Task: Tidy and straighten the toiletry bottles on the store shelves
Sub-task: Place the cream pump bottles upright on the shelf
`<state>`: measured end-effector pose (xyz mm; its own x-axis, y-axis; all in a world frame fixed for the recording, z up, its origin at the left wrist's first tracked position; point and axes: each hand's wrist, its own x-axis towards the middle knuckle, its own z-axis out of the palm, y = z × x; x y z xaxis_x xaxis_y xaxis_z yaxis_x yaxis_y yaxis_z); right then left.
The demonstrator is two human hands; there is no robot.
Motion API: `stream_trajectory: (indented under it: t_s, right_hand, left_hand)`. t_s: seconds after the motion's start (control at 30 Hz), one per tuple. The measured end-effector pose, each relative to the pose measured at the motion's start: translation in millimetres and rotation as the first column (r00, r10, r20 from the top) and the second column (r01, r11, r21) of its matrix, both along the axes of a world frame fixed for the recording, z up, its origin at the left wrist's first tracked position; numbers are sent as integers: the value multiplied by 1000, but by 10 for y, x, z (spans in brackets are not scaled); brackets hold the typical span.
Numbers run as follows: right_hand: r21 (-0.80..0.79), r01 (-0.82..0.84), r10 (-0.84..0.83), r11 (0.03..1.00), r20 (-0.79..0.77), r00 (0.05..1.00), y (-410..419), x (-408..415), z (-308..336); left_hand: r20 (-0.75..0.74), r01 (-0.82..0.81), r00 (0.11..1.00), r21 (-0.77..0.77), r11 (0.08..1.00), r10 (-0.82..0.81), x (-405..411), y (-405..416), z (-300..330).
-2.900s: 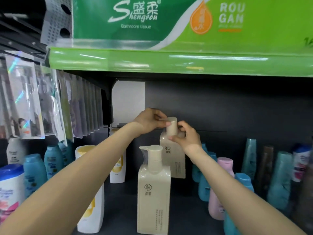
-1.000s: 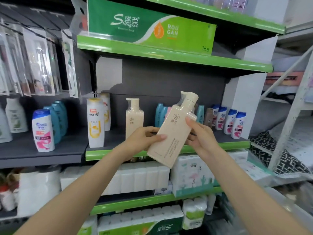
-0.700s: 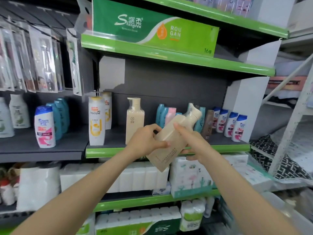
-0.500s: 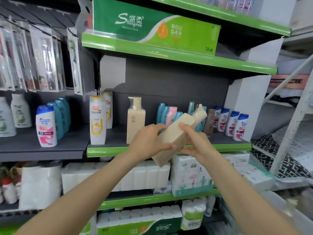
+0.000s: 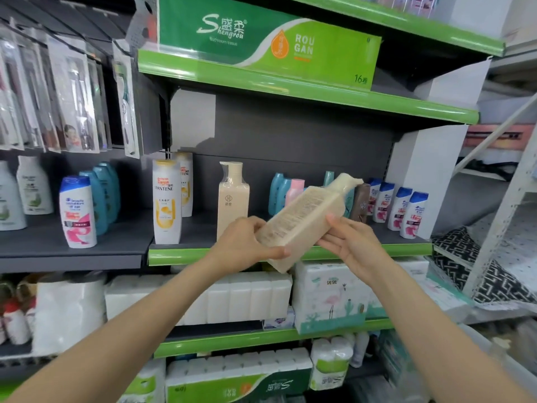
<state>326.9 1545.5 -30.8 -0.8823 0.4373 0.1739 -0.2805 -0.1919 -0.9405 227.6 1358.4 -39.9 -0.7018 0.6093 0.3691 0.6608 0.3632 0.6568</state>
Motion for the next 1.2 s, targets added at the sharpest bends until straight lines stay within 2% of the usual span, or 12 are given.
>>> stream_trajectory:
  t_s: [0.1, 0.3, 0.57, 0.73, 0.87, 0.97, 1.1, 1.2]
  right_hand:
    - [-75, -3, 5, 997, 33, 999, 38, -23, -42]
    - [-179, -91, 74, 980, -98, 992, 34, -34, -97]
    - [-155, -95, 76, 983, -129, 989, 52, -40, -113]
    - [-100, 12, -17, 995, -52, 998, 131, 7, -62]
    - [-84, 22, -28, 996, -72, 997, 193, 38, -51]
    - [-52, -42, 39, 998, -67, 997, 167, 18, -83]
    - [-160, -157, 146, 975, -77, 986, 154, 6, -100]
    - [-192, -96, 85, 977, -63, 994, 169, -1, -15]
  left_hand:
    - [-189, -87, 978, 45, 995, 94, 29, 46, -25]
    - [-438, -94, 888, 117, 989, 137, 76, 56, -85]
    - [-449, -75, 884, 137, 988, 130, 100, 50, -62]
    - [-308, -78, 941, 199, 977, 138, 173, 75, 43]
    - [7, -9, 1000, 310, 951, 7, 250, 114, 122]
    - [189, 8, 979, 349, 937, -79, 280, 194, 116]
    - [340, 35, 927, 341, 939, -158, 317, 240, 41]
    - [425, 60, 885, 301, 952, -190, 325, 226, -5]
